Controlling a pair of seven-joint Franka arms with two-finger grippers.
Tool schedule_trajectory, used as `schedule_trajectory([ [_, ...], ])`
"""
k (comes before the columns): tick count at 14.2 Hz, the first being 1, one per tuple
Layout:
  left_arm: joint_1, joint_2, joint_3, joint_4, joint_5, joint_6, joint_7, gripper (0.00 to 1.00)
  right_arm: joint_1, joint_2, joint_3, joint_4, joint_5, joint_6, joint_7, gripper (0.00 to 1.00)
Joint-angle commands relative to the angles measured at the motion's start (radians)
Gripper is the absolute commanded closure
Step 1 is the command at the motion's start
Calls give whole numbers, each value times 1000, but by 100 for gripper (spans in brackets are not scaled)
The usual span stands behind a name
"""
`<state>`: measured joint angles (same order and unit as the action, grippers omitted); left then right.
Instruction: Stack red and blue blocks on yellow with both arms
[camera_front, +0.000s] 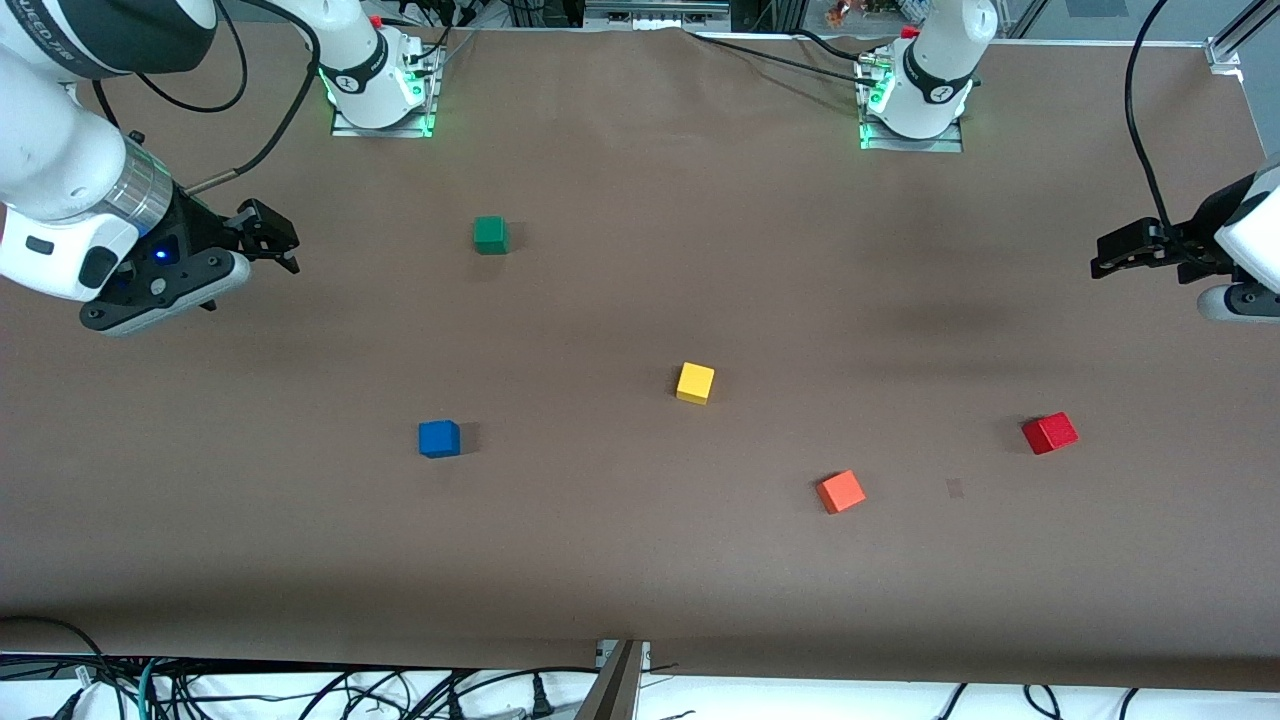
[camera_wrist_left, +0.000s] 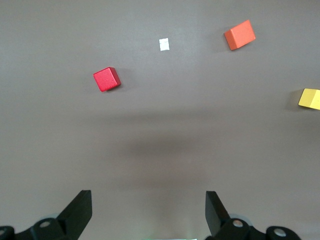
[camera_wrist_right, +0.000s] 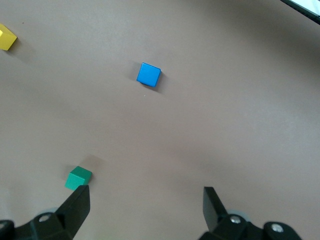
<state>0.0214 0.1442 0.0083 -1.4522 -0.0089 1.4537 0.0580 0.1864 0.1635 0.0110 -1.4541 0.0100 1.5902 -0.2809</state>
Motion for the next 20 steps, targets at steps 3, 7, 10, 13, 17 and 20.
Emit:
schedule_trajectory([
  [3,11,32,-2,46,17,-26,6,0,-2,10,1,26,7,-19,8,0],
  [7,17,99,4,46,15,-12,19,0,-4,10,1,26,7,-19,8,0],
  [10,74,202,6,46,16,63,19,0,-4,10,1,26,7,-19,8,0],
  [13,93,271,7,32,26,167,7,0,-4,10,0,23,7,-19,8,0],
  [17,179,402,7,1,-8,344,0,0,-8,14,-5,23,5,-7,15,0],
  [20,196,423,9,-72,-20,469,-36,0,-25,28,-5,26,2,8,9,0],
])
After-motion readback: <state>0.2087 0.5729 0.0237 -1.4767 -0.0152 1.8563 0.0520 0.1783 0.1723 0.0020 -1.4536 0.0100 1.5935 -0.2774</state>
